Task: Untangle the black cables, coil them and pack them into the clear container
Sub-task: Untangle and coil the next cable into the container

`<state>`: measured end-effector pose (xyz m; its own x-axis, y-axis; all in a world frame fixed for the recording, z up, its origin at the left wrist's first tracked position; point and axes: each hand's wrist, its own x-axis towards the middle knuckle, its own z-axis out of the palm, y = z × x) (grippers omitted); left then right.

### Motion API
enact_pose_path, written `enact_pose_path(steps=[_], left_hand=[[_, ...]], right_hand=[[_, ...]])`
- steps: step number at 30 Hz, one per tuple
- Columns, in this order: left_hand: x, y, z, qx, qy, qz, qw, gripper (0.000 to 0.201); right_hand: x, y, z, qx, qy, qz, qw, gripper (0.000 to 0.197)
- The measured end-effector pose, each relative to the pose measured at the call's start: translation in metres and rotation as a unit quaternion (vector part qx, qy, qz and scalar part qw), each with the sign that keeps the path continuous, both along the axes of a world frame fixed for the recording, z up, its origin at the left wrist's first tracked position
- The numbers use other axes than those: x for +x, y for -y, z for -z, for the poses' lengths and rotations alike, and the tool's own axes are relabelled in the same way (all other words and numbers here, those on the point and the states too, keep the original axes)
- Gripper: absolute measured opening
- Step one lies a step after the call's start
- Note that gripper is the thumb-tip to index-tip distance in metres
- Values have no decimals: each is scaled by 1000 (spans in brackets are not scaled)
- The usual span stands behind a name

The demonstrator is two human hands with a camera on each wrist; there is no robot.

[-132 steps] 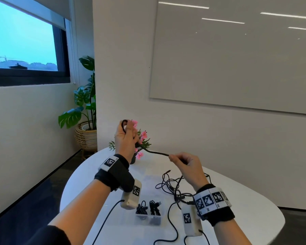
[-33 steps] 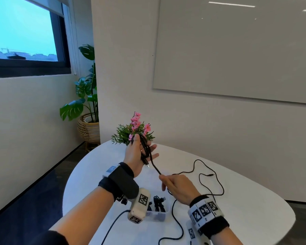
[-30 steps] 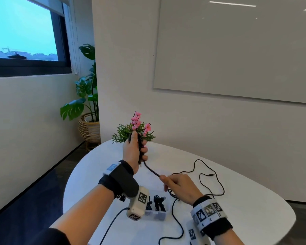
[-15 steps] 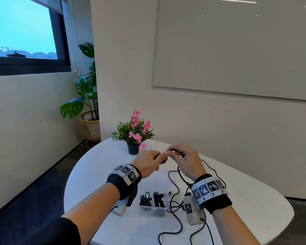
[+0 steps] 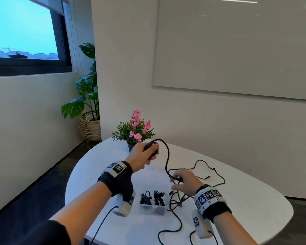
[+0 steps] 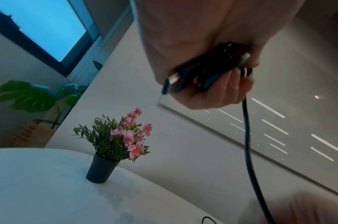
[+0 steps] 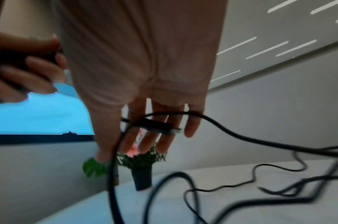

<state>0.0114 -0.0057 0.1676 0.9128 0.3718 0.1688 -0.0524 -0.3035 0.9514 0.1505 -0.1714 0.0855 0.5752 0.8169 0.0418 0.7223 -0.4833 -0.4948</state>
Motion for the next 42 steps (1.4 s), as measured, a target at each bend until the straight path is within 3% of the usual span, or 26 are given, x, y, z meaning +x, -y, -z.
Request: enact_pose_path(steps=[3,7,9,11,13,16,18,22,24,28,31,36,39,42], left_hand=[[-1,-4,-6,7,30,-46,998,28],[-2,-21,-13,-49,78,-139,986,30],[-3,-26,-15,-50,80,-137,986,31],[-4,-22,-18,-6,74,-122,990,32],[-1,-16,-19,27,73,-114,990,32],[4,-12,-20,59,69,-118,989,32],[4,-13,-19,95,65,-117,986,33],[1,-5,-16,122,46,-80,988,36],[1,1,-16,93,56,-60,992,35],[0,8,-18,22,83,-55,995,36],[0,3,-22,-65,99,-87,989,40],[4,-13,-20,-211,119,-132,961,49],[3,-10,-28,-349,146,-95,921,55],[3,-7,-32,-408,154,-59,898,56]], right_hand=[[10,15,22,-42,16,41,998,12],[24,38,38,-40,-29,134,990,53],[26,44,35,-32,-28,152,988,56],[22,40,20,35,-14,147,988,45],[9,29,-6,159,-10,141,977,32],[-17,12,-51,338,-89,121,929,25],[-35,5,-75,383,-133,89,910,26],[-58,-9,-88,278,-92,48,955,45],[-65,-19,-83,236,-89,45,967,47],[-67,-33,-69,249,-85,42,964,23],[-69,-33,-61,236,-24,28,971,25],[-75,-30,-62,183,54,-9,981,30],[-77,-32,-59,133,83,-28,987,31],[-79,-32,-54,117,53,-26,991,29]])
